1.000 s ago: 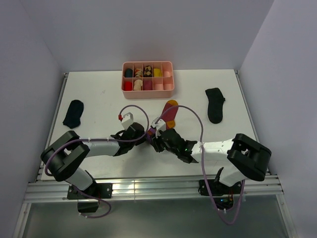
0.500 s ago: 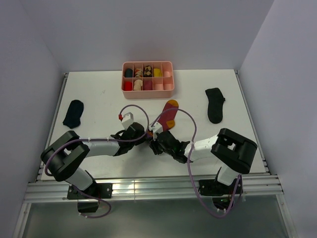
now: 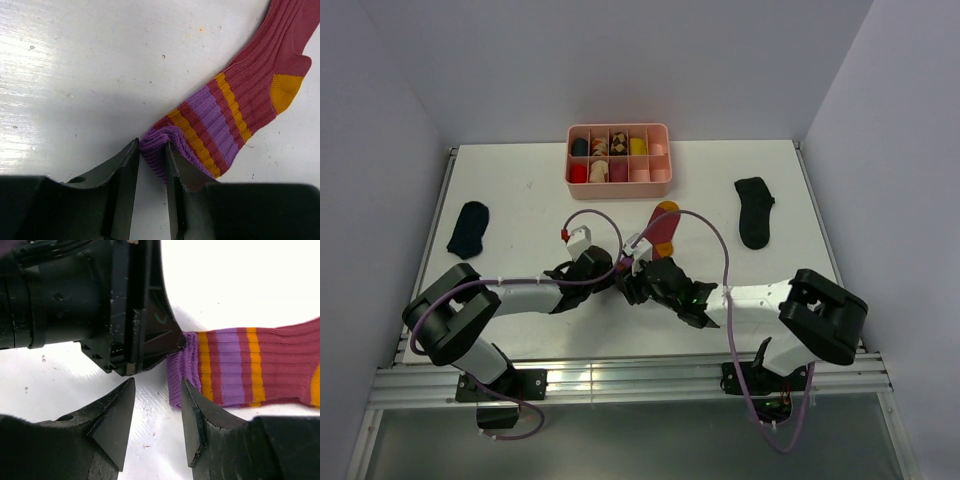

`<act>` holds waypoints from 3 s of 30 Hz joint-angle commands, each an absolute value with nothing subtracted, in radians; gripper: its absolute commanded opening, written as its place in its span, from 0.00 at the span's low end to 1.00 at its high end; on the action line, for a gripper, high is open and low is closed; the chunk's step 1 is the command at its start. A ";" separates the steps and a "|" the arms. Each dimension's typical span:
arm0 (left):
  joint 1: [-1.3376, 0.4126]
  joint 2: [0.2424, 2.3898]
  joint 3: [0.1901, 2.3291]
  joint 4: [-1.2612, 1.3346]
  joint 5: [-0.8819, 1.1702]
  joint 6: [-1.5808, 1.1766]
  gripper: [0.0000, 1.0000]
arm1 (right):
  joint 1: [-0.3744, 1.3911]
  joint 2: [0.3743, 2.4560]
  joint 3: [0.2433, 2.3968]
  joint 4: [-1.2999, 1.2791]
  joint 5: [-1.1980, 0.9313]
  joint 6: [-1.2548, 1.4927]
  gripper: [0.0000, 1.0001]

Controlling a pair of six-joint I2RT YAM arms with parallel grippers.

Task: Roll the socks
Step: Roll the sock at the center of the board.

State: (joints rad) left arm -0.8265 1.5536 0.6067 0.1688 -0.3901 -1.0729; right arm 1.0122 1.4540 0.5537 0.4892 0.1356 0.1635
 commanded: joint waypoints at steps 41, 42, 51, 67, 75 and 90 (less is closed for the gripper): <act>-0.815 1.474 0.695 -0.054 -0.419 -1.034 0.42 | 0.966 1.760 0.606 0.376 0.059 0.354 0.00; -0.815 1.460 0.692 -0.054 -0.423 -1.051 0.46 | 0.959 1.755 0.601 0.380 0.026 0.373 0.00; -0.815 1.232 0.568 -0.025 -0.469 -1.210 0.67 | 0.818 1.750 0.566 0.535 -0.405 0.690 0.00; -0.816 1.308 0.479 0.063 -0.377 -1.374 0.62 | 0.687 1.980 0.522 0.850 -0.632 1.068 0.00; -0.816 1.402 0.495 0.075 -0.394 -1.397 0.49 | 0.672 2.013 0.506 0.914 -0.644 1.101 0.00; -0.816 1.535 0.771 -0.288 -0.394 -1.269 0.00 | 0.695 1.705 0.515 0.680 -0.470 0.759 0.41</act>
State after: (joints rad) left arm -0.8131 1.4963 0.6628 -0.1081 -0.3782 -1.3331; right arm 0.6800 1.8256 0.5327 0.8268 -0.5819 0.9520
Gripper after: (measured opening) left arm 0.043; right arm 0.354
